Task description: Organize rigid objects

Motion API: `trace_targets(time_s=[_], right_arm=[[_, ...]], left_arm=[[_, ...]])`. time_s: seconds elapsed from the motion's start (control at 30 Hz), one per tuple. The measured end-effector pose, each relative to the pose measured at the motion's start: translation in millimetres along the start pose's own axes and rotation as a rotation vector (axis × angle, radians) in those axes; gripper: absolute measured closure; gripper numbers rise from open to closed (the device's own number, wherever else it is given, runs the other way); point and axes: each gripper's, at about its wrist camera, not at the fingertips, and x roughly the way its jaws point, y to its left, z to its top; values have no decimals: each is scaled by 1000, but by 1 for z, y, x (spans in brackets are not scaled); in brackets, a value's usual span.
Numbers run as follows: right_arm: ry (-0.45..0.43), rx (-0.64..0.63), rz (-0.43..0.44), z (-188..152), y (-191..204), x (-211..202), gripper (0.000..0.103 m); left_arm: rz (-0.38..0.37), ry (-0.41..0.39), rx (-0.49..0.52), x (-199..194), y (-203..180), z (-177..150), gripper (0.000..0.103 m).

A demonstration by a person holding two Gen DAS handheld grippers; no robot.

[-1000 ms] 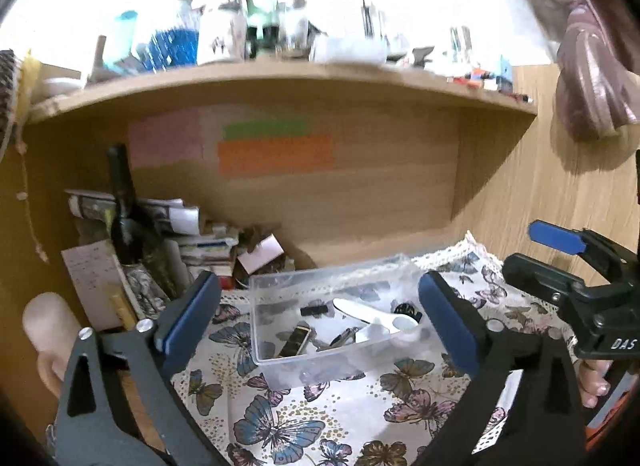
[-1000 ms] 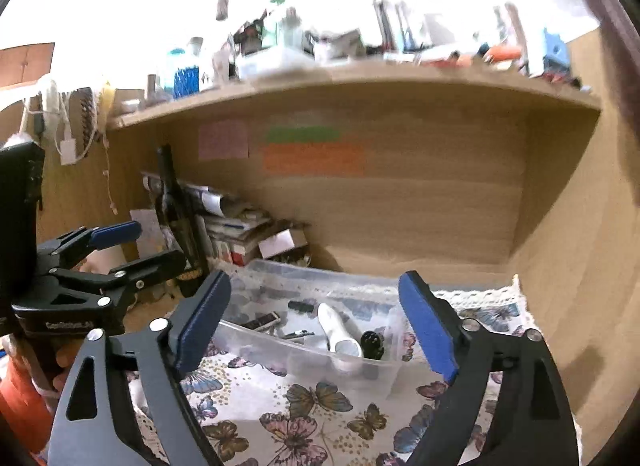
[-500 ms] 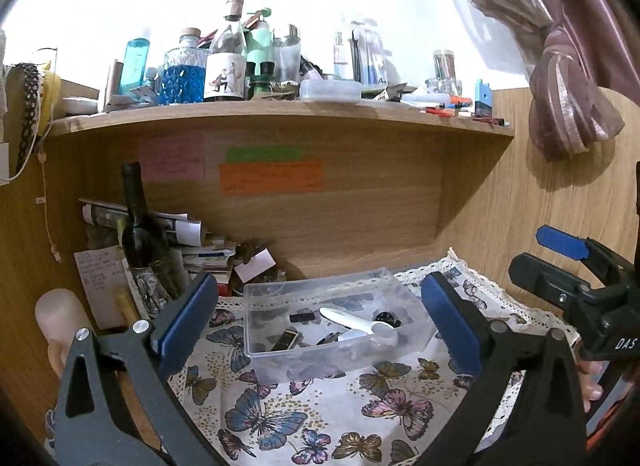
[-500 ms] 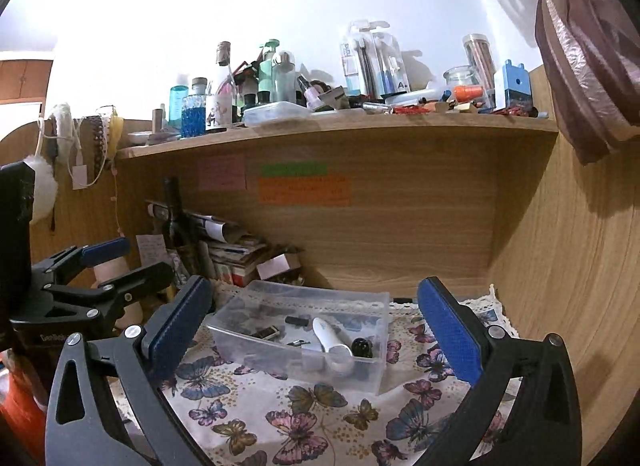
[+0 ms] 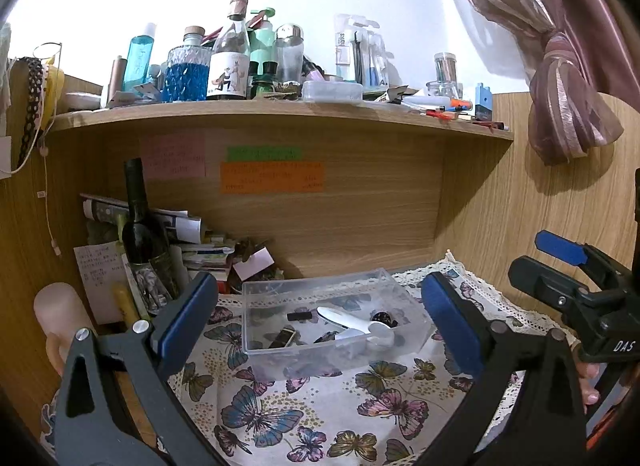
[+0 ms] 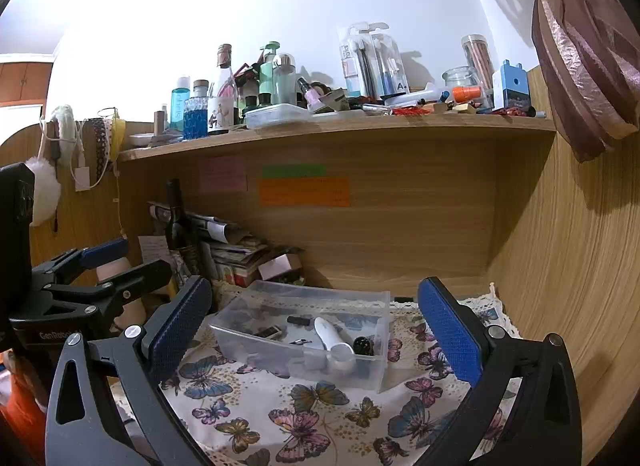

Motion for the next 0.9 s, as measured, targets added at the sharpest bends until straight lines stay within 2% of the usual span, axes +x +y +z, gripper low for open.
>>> trace_targets(time_s=[0.9], right_arm=[[11,7,3,-3,3,4,0]], left_arm=[[-10,0,0,2,2,-1,0]])
